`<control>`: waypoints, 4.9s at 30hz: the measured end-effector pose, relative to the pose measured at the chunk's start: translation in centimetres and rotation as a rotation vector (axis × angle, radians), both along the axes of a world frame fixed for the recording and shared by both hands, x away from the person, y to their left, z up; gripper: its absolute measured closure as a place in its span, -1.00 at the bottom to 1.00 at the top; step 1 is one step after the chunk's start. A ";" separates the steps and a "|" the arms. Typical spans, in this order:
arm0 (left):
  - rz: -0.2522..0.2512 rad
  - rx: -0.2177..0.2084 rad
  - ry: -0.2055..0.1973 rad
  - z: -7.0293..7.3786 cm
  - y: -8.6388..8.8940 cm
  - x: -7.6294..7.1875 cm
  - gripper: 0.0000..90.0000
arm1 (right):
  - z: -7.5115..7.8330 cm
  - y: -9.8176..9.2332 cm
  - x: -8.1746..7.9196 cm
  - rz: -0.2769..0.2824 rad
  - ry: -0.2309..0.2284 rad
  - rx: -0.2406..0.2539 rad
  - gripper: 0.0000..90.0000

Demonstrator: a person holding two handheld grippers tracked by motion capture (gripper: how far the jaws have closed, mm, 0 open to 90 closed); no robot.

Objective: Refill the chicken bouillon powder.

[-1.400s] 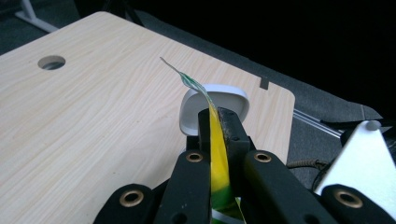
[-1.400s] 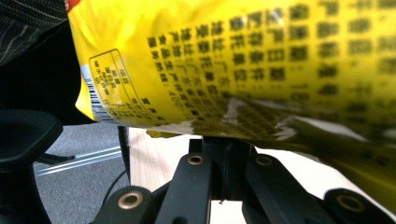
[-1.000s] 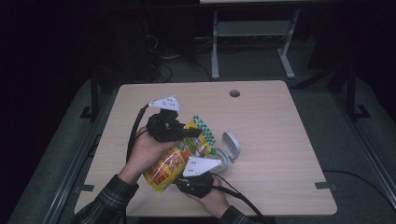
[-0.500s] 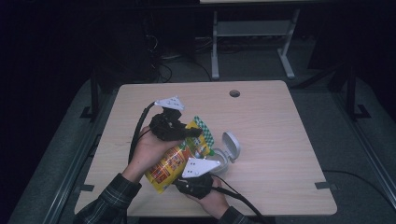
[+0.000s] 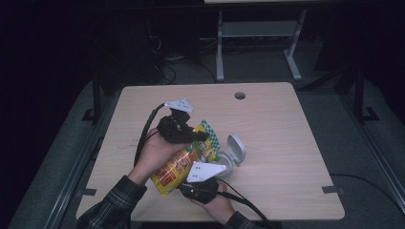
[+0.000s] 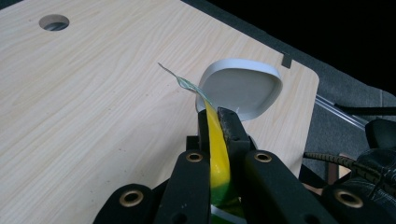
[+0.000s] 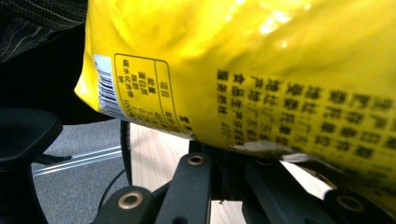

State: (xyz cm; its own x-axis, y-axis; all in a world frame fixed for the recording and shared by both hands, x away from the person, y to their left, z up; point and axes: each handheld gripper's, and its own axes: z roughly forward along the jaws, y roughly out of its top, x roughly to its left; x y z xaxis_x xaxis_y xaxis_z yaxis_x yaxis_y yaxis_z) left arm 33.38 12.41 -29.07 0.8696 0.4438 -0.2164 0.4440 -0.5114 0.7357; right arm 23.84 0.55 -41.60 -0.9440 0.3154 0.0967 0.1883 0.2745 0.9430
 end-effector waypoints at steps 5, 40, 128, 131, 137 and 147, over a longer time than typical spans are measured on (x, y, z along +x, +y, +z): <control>0.013 0.005 0.002 0.1 -0.2 0.2 1.00 | 0.0 -0.2 0.2 0.000 0.013 0.013 1.00; -0.001 0.086 0.043 -0.1 -1.8 0.8 0.99 | 0.2 -0.5 0.0 0.001 0.007 0.021 1.00; 0.016 0.149 0.064 -0.1 -2.8 1.2 1.00 | 0.5 -0.6 -0.1 0.003 -0.005 0.032 1.00; 0.015 0.151 0.063 -0.1 -2.8 1.2 1.00 | 0.5 -0.6 -0.1 0.004 -0.005 0.034 1.00; 0.010 0.159 0.060 -0.1 -2.8 1.3 1.00 | 0.5 -0.6 -0.1 0.004 -0.006 0.034 1.00; 0.018 0.156 0.067 -0.1 -2.9 1.3 1.00 | 0.5 -0.6 -0.1 0.005 -0.006 0.035 1.00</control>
State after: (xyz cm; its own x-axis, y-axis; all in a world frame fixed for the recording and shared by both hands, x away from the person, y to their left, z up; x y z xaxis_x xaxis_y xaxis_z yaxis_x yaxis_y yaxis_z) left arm 34.70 9.56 -29.15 0.8470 0.4922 -0.2006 0.4996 -0.6085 0.6165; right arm 23.70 -0.08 -41.10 -0.9462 0.3072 0.1021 0.1814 0.2418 0.9532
